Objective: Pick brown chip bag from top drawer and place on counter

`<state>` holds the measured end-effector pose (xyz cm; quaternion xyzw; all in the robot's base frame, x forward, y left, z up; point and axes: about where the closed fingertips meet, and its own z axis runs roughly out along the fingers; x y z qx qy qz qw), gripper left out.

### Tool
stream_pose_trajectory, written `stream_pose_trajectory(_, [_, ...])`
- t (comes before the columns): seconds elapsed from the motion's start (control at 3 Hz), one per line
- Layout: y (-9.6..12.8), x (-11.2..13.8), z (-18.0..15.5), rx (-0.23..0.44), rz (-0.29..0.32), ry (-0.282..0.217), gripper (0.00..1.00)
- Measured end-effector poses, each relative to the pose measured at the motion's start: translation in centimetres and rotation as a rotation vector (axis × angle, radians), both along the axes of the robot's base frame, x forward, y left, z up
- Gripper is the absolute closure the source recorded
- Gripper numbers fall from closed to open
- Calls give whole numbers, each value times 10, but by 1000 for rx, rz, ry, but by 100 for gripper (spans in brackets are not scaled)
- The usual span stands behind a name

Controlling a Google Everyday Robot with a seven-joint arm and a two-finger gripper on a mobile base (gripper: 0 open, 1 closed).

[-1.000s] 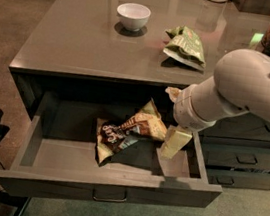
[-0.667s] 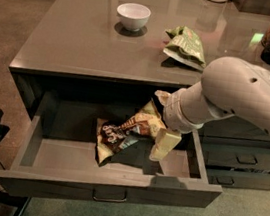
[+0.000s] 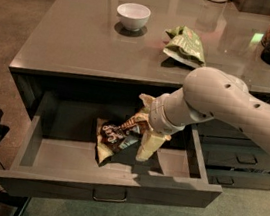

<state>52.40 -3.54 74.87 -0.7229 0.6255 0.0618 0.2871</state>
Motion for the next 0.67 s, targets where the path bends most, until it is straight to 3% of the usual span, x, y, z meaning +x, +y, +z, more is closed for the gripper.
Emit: stream_pose_trajectory(0.67, [32,19,-30,30,75,1,0])
